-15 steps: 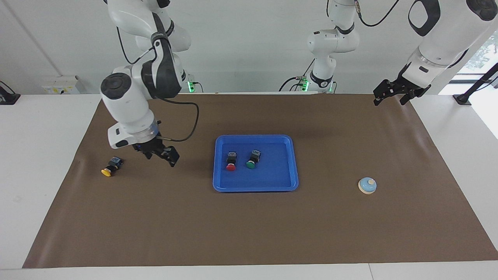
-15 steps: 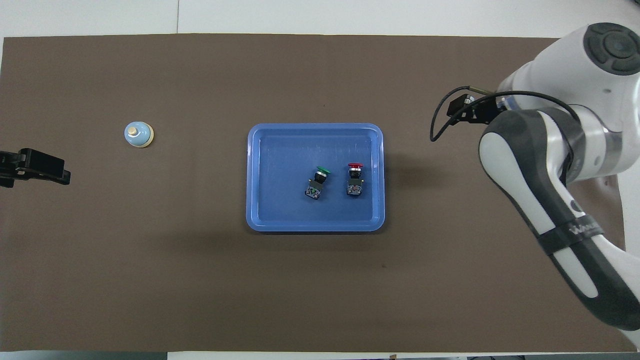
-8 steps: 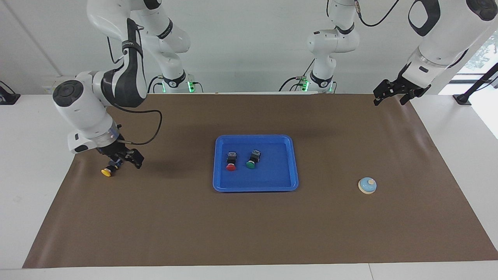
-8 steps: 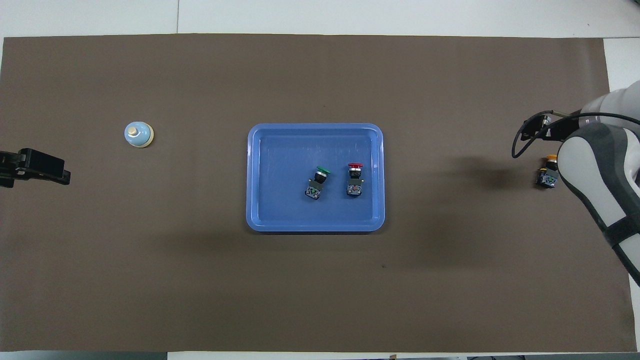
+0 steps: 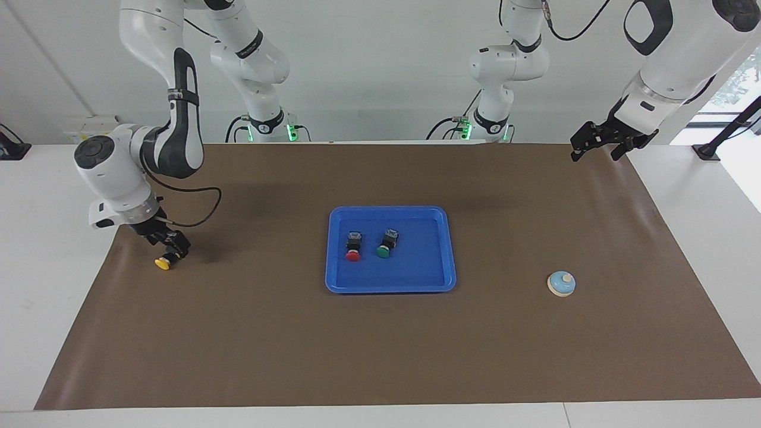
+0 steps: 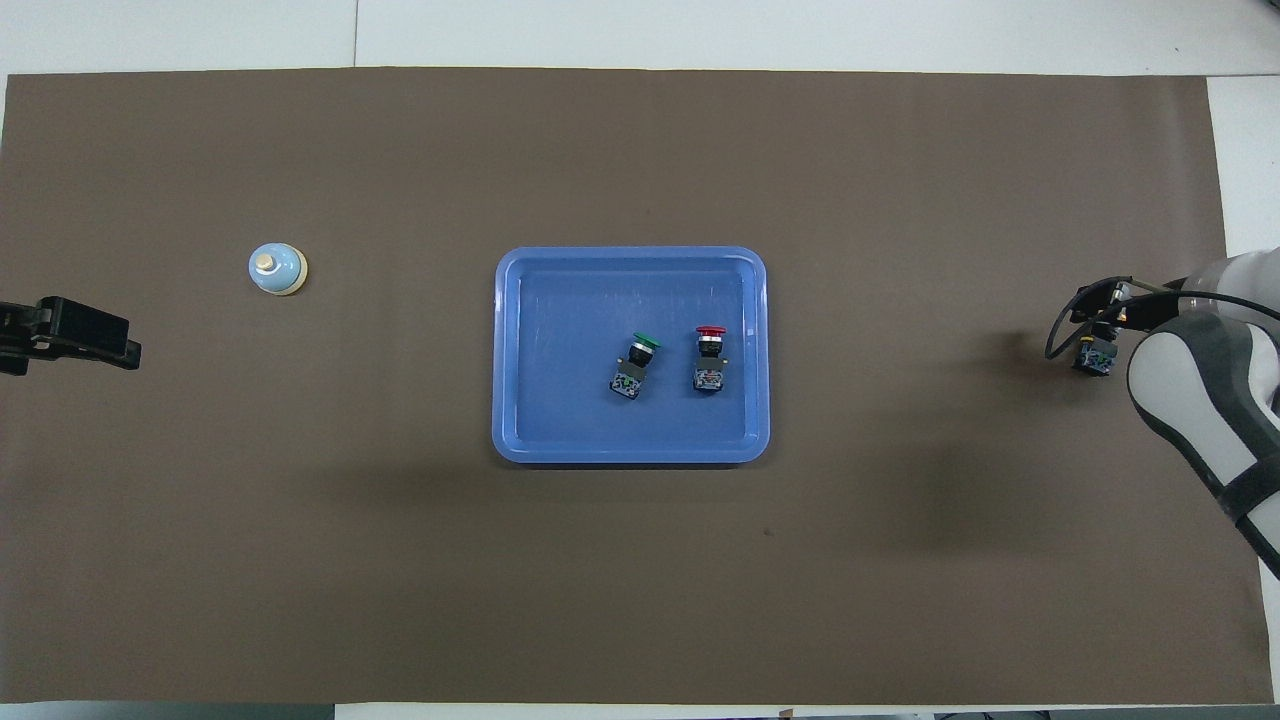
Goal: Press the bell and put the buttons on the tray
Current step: 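Grasp the yellow-capped button with the right gripper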
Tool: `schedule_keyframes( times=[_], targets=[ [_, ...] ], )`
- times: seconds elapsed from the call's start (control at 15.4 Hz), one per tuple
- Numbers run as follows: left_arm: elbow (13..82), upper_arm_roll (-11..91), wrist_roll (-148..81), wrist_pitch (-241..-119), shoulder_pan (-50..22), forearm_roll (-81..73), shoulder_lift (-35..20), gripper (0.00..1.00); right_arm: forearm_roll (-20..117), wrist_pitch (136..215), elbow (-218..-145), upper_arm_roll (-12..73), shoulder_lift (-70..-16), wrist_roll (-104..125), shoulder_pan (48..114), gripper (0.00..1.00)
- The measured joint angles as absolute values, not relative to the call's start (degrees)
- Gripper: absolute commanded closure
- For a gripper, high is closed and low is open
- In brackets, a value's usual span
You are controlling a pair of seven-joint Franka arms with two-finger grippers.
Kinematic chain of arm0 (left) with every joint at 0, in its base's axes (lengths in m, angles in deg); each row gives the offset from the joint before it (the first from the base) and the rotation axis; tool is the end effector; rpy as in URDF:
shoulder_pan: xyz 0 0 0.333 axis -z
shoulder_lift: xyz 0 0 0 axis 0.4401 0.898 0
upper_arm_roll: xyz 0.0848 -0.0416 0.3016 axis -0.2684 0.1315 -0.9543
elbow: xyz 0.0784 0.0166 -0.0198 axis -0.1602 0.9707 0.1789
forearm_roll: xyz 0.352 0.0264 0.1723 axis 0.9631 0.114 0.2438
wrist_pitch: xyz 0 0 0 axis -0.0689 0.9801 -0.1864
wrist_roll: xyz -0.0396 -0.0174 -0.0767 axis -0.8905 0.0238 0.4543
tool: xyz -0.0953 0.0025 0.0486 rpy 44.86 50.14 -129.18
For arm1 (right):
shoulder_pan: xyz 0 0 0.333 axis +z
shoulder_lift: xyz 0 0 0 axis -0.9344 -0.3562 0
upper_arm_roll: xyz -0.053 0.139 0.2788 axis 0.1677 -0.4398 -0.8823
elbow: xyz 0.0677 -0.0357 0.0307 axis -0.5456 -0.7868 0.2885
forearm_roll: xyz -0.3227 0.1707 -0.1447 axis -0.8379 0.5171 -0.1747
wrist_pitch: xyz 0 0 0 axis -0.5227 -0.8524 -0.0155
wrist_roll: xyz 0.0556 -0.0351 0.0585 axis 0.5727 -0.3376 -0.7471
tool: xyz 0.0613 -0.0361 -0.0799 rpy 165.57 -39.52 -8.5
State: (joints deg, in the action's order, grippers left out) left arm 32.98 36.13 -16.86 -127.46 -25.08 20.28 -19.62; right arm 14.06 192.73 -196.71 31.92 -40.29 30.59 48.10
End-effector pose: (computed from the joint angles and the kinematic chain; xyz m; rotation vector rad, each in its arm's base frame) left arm 0.5321 -0.0065 0.6023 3.1092 -0.0538 -0.1834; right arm 0.5632 -0.1548 0.3317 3.0367 -0.6766 0.0844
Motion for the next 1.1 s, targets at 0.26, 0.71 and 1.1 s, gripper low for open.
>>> schedule_keyframes(
  times=[0.26,0.71,1.1],
  targets=[
    [32.98,36.13,-16.86,-127.46,-25.08,20.28,-19.62,0.0,14.06,197.9,-199.42,31.85,-42.04,30.55,47.7,0.0],
    [32.98,36.13,-16.86,-127.46,-25.08,20.28,-19.62,0.0,14.05,199.31,-199.66,31.77,-43.74,30.54,47.73,1.0],
    [32.98,36.13,-16.86,-127.46,-25.08,20.28,-19.62,0.0,13.97,197.65,-199.3,31.54,-43.62,30.52,48.11,1.0]
  ],
)
